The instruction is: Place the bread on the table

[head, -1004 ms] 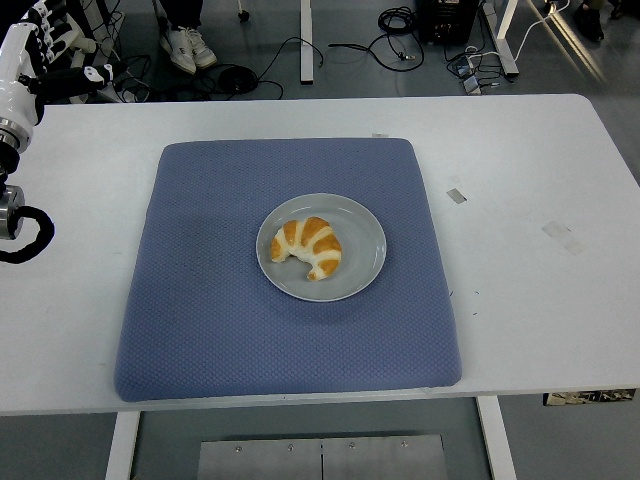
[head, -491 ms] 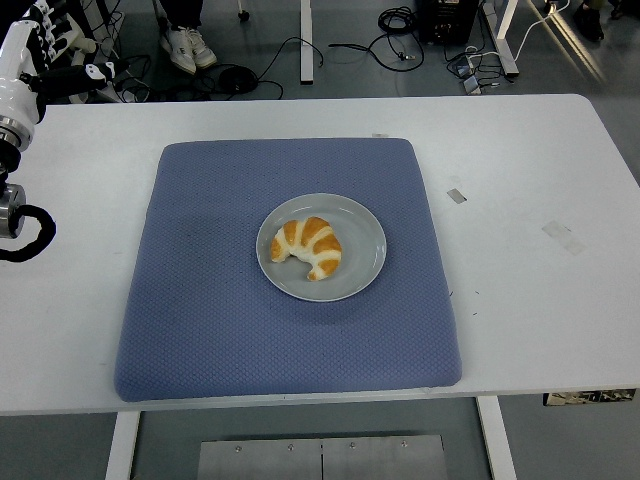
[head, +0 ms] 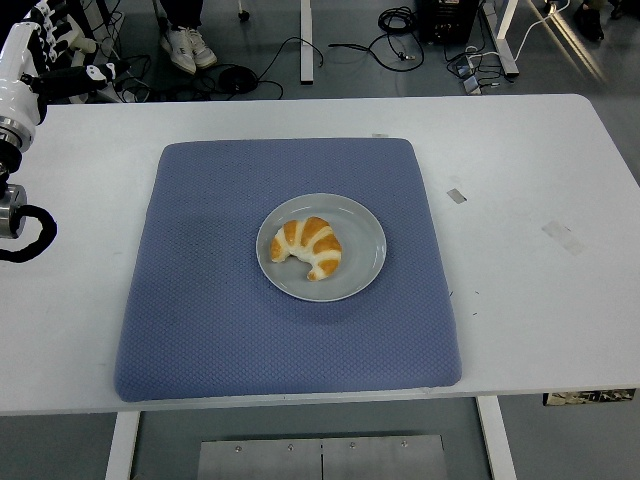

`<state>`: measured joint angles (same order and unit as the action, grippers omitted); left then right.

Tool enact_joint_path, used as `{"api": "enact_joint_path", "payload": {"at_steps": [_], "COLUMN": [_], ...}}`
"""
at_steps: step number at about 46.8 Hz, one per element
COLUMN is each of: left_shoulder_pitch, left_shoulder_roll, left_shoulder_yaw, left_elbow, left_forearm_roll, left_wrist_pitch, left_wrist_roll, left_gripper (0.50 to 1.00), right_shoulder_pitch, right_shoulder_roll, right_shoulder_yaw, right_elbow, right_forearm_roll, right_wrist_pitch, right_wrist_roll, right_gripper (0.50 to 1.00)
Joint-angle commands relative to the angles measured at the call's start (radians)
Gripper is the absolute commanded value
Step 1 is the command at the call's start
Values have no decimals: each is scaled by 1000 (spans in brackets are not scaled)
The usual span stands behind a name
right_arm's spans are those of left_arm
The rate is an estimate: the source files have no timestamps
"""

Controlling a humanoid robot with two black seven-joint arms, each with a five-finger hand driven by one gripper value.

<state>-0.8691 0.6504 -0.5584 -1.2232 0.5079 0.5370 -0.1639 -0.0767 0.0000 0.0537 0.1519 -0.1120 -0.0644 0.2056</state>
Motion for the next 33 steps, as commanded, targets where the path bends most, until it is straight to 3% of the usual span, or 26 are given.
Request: {"api": "enact_joint_path", "payload": {"at_steps": [1,10,22,26,33], "left_shoulder_pitch": [-14,-80,-128,-171,-226], "left_shoulder_roll": [-3,-23,-26,-26,-28], "left_shoulder_yaw": [6,12,41,112,245], "left_elbow": [1,-44,-105,-116,-154], "left_forearm_roll": [1,44,243,319,382], "left_wrist_pitch": [-2,-2,1,12,74], "left_wrist_roll": [35,187,388,422,423], "left_gripper": [983,983,983,983,983], "right_shoulder_pitch": [0,0,0,0,0], "right_shoulder_roll": [0,0,0,0,0], "right_shoulder_yaw": [0,0,0,0,0], "right_elbow": [0,0,0,0,0], "right_forearm_roll": [0,0,0,0,0], "right_wrist_pitch": [0,0,0,0,0], "right_wrist_roll": [0,0,0,0,0], "right_gripper": [1000,1000,1000,1000,1000]}}
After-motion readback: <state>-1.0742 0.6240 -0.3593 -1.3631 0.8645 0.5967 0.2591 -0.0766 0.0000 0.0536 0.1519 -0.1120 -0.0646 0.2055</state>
